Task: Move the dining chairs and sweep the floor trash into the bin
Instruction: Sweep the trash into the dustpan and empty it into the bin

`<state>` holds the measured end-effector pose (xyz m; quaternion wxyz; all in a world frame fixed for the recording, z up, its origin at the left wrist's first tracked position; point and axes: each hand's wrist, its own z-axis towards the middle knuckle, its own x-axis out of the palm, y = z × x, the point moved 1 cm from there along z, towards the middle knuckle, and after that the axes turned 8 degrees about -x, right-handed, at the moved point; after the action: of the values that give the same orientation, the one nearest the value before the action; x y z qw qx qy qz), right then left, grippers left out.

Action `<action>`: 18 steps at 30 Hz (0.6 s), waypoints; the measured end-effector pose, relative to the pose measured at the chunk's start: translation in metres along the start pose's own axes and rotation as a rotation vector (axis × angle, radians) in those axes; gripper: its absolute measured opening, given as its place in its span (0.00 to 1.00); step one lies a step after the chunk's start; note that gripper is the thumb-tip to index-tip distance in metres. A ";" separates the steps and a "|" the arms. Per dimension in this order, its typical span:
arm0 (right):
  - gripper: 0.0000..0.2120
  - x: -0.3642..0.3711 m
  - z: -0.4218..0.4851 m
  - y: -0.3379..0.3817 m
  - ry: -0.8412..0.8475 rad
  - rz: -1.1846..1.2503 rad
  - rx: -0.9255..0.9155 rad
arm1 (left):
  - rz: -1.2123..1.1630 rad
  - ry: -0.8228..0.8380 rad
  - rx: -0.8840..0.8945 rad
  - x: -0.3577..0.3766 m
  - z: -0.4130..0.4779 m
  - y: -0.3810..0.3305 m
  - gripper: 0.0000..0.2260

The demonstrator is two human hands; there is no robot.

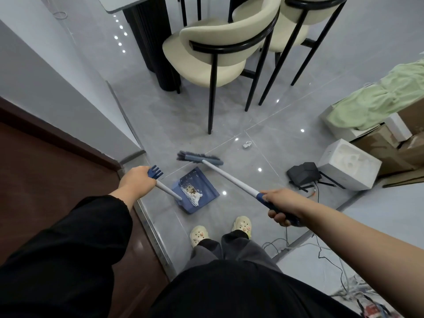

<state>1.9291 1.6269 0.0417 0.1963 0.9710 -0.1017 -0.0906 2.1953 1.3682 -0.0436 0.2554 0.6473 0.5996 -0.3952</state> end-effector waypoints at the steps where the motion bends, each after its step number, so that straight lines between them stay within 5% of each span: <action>1: 0.15 -0.003 0.002 0.005 -0.032 -0.070 -0.044 | 0.001 0.001 0.013 -0.001 0.002 -0.008 0.05; 9: 0.17 -0.044 0.074 0.038 -0.250 -0.323 -0.101 | 0.009 -0.015 0.064 -0.004 0.019 -0.079 0.05; 18: 0.07 -0.077 0.122 0.034 -0.112 -0.011 0.126 | -0.039 0.009 0.001 0.009 0.033 -0.135 0.05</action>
<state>1.8228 1.5699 -0.0446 0.1282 0.9754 -0.1128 -0.1392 2.0566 1.3672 -0.0495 0.2446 0.6375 0.6129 -0.3977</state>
